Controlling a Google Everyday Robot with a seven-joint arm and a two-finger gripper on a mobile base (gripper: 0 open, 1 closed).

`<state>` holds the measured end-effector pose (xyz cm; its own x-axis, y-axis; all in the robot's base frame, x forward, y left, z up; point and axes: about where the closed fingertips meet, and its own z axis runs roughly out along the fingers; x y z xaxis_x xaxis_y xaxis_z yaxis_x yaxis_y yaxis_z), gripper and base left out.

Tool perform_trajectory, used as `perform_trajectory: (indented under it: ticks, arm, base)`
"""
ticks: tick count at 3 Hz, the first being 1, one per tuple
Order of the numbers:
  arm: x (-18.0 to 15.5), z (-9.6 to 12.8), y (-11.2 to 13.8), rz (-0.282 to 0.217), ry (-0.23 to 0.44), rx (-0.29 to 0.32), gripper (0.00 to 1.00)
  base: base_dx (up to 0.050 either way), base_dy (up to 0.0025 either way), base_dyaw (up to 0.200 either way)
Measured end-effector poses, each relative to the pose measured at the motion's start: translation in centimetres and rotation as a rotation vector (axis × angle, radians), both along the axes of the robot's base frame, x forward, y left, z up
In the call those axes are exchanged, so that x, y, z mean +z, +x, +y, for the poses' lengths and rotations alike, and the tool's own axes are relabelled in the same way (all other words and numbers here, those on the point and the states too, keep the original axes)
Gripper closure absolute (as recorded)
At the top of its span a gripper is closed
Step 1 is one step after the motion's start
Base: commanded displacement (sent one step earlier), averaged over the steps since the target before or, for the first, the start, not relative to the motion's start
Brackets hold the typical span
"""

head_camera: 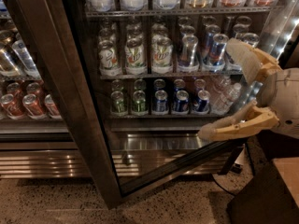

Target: Open right fridge door

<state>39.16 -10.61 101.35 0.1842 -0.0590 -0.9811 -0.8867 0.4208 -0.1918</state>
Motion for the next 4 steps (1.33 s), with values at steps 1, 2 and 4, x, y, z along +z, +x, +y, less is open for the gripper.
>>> perform_trajectory:
  ticks: [1, 2, 4]
  arm:
    - [0.0, 0.0, 0.0, 0.0, 0.0, 0.0, 0.19]
    - [0.0, 0.0, 0.0, 0.0, 0.0, 0.0, 0.42]
    - [0.0, 0.0, 0.0, 0.0, 0.0, 0.0, 1.0]
  base:
    - [0.0, 0.0, 0.0]
    - [0.0, 0.0, 0.0]
    - [-0.05, -0.00003, 0.0]
